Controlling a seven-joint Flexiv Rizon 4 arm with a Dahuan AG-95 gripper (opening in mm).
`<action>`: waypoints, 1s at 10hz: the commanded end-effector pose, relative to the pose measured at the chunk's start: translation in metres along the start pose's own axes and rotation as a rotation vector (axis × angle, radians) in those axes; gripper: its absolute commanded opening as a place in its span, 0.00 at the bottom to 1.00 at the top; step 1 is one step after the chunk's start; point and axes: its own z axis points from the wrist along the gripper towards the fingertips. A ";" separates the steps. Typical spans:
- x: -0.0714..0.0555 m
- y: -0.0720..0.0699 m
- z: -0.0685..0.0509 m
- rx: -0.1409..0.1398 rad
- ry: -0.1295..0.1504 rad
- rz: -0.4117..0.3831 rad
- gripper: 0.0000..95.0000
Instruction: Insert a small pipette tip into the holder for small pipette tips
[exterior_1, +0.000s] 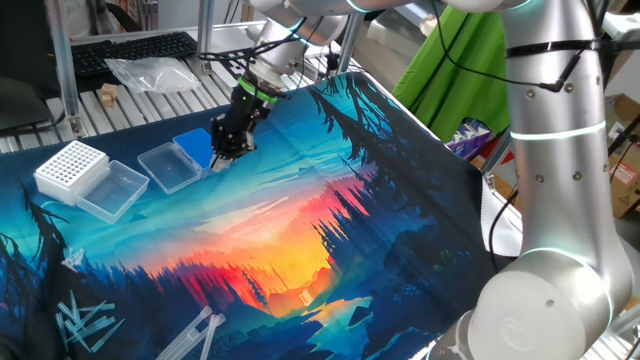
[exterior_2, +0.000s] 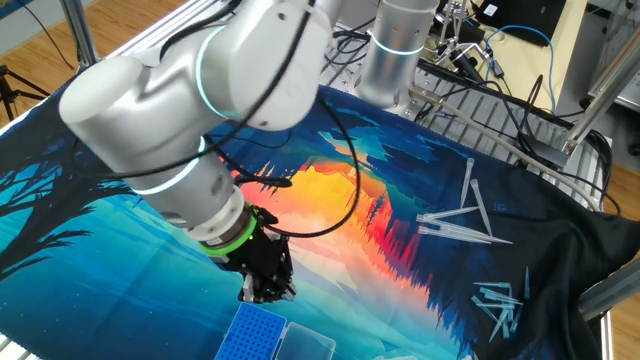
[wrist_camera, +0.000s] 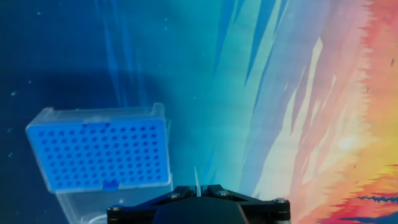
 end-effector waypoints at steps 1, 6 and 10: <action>0.012 -0.001 -0.004 0.007 -0.016 -0.016 0.00; 0.010 0.002 0.002 0.020 -0.022 -0.027 0.00; 0.010 0.002 0.001 0.023 -0.018 -0.016 0.00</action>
